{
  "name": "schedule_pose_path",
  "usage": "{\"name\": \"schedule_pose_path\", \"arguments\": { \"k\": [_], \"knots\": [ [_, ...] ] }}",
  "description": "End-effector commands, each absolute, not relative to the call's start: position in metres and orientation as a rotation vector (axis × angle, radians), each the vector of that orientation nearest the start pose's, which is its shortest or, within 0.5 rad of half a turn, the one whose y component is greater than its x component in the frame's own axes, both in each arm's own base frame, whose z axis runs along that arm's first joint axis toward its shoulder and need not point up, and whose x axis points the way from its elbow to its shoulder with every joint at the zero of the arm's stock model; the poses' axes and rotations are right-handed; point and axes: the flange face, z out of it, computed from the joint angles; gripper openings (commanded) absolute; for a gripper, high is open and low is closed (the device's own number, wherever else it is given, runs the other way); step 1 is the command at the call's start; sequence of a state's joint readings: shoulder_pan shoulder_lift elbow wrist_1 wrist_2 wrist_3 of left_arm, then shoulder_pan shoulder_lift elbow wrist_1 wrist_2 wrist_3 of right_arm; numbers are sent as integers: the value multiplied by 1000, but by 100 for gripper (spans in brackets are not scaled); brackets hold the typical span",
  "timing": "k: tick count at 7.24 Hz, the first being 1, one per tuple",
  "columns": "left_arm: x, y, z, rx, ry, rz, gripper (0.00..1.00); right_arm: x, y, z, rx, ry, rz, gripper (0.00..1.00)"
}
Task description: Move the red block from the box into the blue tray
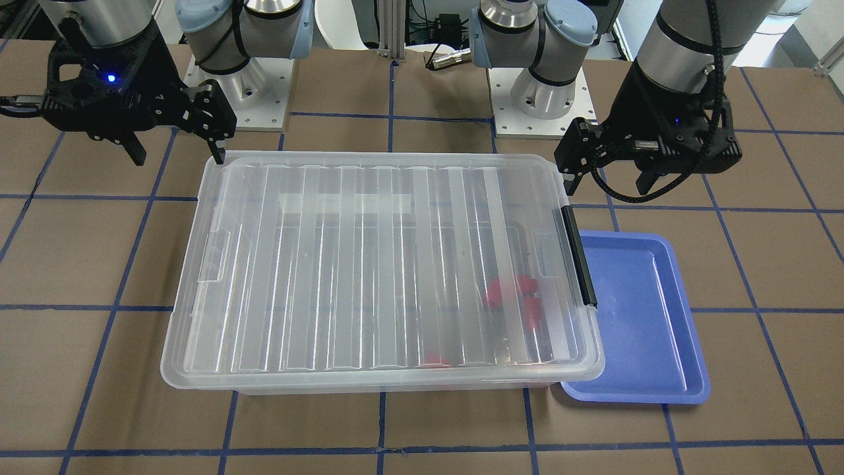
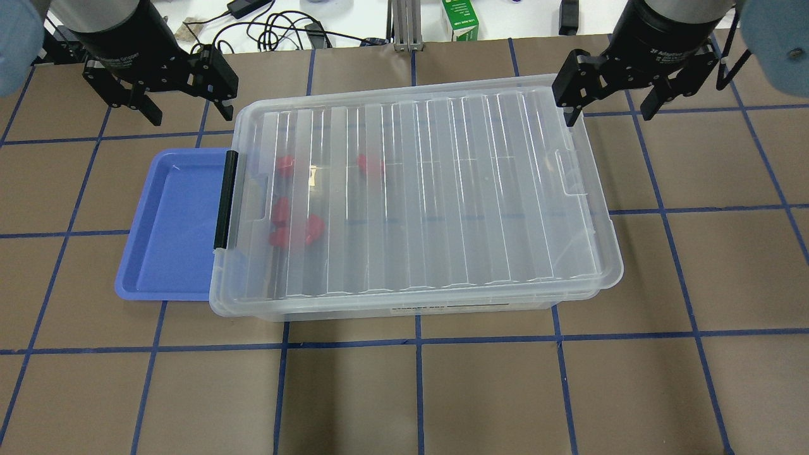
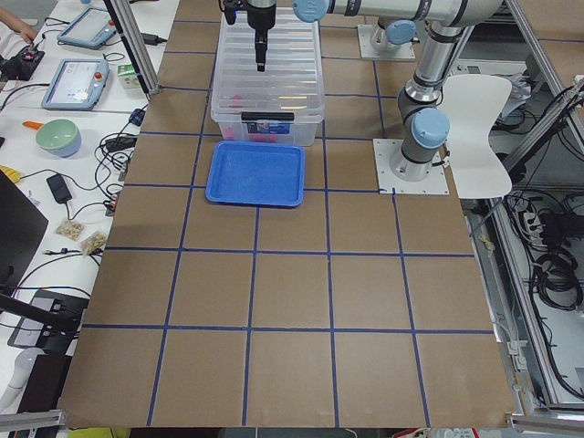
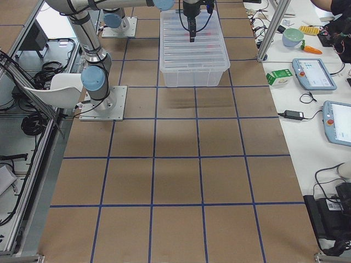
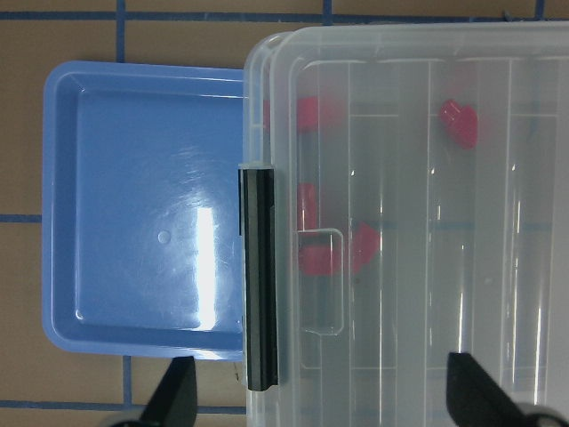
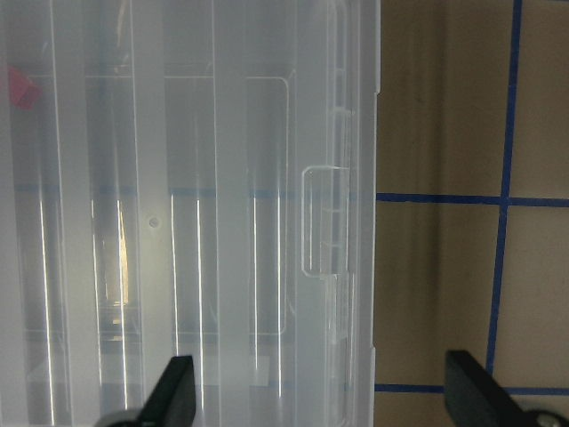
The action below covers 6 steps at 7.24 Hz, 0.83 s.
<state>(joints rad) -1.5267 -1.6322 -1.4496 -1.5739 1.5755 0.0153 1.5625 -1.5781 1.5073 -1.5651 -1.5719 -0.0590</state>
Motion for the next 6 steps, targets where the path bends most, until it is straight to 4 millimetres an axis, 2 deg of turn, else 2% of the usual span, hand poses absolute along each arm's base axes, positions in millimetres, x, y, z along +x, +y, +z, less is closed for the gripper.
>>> {"name": "schedule_pose_path", "arguments": {
  "k": [1,2,3,5,6],
  "knots": [
    [-110,-528,517,-43,3134,-91,100,107,-504,518,-154,3159,-140,99],
    [-110,-528,517,-44,3132,-93,100,92,-520,484,-178,3152,-63,97],
    [-109,-528,517,-46,3132,-91,100,78,-540,460,-145,3155,-117,96],
    [-110,-528,517,-46,3134,-91,100,72,-550,387,-217,3157,-104,97],
    [-110,-528,517,-46,3134,-91,100,73,-543,363,-218,3152,-108,97]
  ]
}}
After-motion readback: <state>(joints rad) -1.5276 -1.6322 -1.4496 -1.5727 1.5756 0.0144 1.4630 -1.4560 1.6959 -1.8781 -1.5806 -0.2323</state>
